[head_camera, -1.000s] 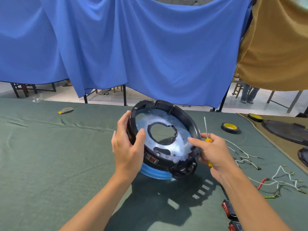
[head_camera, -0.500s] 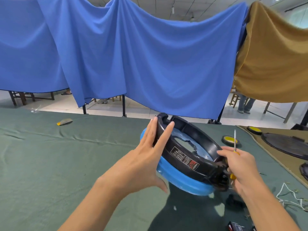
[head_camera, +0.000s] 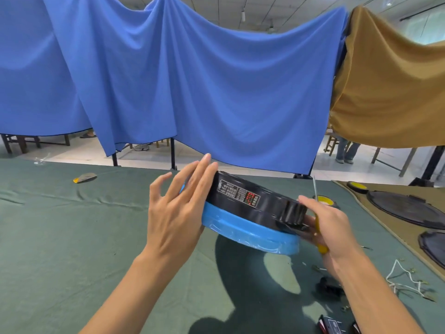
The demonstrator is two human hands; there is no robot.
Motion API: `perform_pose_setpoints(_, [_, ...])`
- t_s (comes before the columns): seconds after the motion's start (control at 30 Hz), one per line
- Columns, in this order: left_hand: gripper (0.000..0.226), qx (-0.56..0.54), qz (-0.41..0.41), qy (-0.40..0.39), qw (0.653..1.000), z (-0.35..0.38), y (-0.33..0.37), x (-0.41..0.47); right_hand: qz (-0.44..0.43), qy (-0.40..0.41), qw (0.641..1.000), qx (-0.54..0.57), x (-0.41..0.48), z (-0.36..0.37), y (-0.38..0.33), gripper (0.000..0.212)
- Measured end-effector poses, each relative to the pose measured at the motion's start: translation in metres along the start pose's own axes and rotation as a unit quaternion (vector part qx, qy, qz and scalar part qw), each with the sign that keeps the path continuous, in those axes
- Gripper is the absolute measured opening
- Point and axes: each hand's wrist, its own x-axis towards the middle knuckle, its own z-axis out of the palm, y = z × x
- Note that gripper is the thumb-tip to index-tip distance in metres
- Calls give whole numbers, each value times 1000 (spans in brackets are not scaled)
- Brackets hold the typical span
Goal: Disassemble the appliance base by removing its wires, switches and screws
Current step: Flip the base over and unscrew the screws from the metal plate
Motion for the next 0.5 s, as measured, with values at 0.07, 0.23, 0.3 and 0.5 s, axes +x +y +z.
perform_pose_setpoints(0.07, [65,-105,-43,-25,993,2,-4,1,-18,-38,999,17,-3,-2,-6,23])
perform_pose_setpoints(0.23, [54,-240,-179,17,954,2,-6,6,-37,-50,998,29,-3,-9,-11,35])
perform_pose_setpoints(0.3, [51,-251,-212,18,944,3,-6,7,-44,-54,997,27,-5,-8,-10,42])
perform_pose_setpoints(0.5, [27,-378,-318,1,869,3,-1,11,-72,-39,996,-23,-5,-13,-4,53])
